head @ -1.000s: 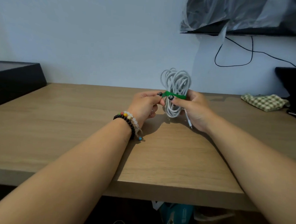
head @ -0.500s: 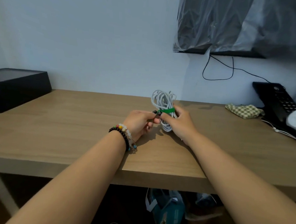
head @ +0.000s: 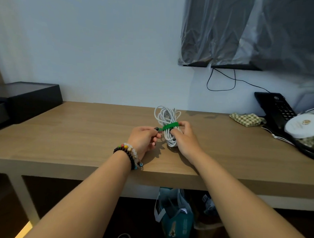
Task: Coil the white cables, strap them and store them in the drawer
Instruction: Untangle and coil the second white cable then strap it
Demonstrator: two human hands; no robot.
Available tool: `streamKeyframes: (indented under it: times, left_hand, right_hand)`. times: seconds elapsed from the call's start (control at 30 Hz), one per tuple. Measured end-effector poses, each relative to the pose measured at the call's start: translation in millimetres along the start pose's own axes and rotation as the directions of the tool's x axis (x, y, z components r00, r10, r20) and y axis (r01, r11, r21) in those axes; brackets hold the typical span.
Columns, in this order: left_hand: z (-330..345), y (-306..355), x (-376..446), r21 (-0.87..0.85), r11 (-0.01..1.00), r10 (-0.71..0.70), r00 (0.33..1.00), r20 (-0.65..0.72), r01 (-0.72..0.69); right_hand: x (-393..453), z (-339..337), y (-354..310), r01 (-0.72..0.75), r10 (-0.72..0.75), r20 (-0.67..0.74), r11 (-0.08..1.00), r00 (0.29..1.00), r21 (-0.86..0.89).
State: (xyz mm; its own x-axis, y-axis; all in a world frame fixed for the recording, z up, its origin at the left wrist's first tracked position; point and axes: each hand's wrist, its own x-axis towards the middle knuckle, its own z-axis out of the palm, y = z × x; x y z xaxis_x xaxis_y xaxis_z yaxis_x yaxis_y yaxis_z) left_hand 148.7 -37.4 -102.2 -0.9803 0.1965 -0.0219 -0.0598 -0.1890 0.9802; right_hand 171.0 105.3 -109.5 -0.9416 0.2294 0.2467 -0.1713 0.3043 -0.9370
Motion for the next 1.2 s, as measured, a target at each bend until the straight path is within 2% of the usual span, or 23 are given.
streamKeyframes:
  times: [0.27,0.47,0.67,0.83,0.97,1.2]
  left_hand:
    - [-1,-2,-9,0.128,0.990,0.062,0.998,-0.002,-0.061]
    - [-2,0,-10,0.051,0.998,0.032,0.999,-0.003,-0.031]
    - [0,3,-14,0.082,0.997,0.000,0.999,0.041,-0.004]
    - [0,6,-21,0.026,0.999,-0.034,0.998,0.059,0.033]
    - [-3,1,-29,0.183,0.983,0.014,0.998,0.060,-0.025]
    - [-2,2,-25,0.288,0.956,0.082,0.995,-0.058,-0.062]
  right_hand:
    - [-7,1,0,0.070,-0.075,-0.026,0.986,0.997,-0.151]
    - [-10,2,1,0.114,-0.124,-0.026,0.965,0.992,-0.236]
    - [-13,-1,-1,0.177,-0.190,-0.017,0.940,0.982,-0.291]
    - [-14,0,1,0.208,-0.216,0.010,0.923,0.976,-0.325]
    - [-15,0,-1,0.204,-0.202,0.039,0.922,0.979,-0.329]
    - [-12,2,-3,0.204,-0.204,0.038,0.920,0.978,-0.335]
